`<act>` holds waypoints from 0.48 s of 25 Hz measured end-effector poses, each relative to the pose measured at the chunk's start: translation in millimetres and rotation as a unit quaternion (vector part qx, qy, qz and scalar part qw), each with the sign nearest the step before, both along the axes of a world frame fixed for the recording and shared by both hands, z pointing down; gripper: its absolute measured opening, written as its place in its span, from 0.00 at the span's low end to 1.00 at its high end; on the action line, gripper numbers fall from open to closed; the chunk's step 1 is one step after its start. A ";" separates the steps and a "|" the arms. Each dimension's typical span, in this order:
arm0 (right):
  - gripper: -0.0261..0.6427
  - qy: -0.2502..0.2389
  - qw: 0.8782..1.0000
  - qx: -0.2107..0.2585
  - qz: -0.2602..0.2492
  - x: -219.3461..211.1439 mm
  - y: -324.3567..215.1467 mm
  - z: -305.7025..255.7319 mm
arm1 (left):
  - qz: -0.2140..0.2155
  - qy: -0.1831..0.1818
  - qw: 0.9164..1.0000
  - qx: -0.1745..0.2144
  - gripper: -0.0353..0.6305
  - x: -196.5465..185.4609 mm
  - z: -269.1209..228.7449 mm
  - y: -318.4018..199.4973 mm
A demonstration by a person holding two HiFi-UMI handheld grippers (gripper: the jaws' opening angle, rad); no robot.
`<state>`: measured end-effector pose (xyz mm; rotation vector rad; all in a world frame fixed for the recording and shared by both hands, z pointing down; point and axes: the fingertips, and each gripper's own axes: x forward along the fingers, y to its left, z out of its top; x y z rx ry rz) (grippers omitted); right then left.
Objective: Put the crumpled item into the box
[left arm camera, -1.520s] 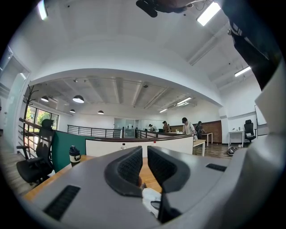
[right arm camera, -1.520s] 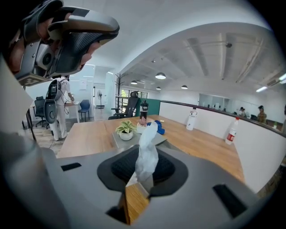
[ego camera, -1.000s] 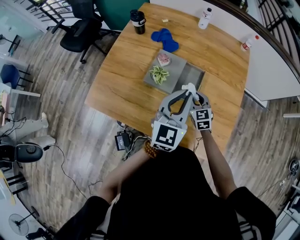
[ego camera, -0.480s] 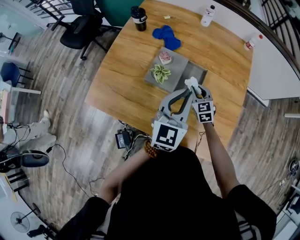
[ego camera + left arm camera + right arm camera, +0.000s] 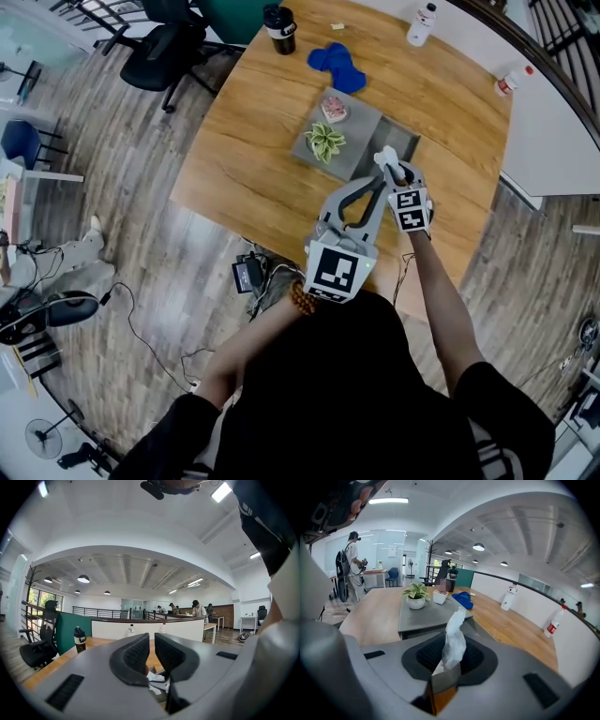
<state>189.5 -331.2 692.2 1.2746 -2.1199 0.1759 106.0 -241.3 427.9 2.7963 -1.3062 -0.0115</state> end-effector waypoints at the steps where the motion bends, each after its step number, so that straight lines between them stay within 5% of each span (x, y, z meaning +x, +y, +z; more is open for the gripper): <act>1: 0.16 0.002 1.000 -0.002 -0.002 -0.4 -1.8 2.2 | 0.000 0.001 1.000 -0.001 0.13 0.2 0.2 -0.6; 12: 0.18 -0.007 0.999 -0.040 0.009 3.7 -19.2 25.2 | 0.012 -0.001 1.000 -0.003 0.13 9.2 1.7 -1.6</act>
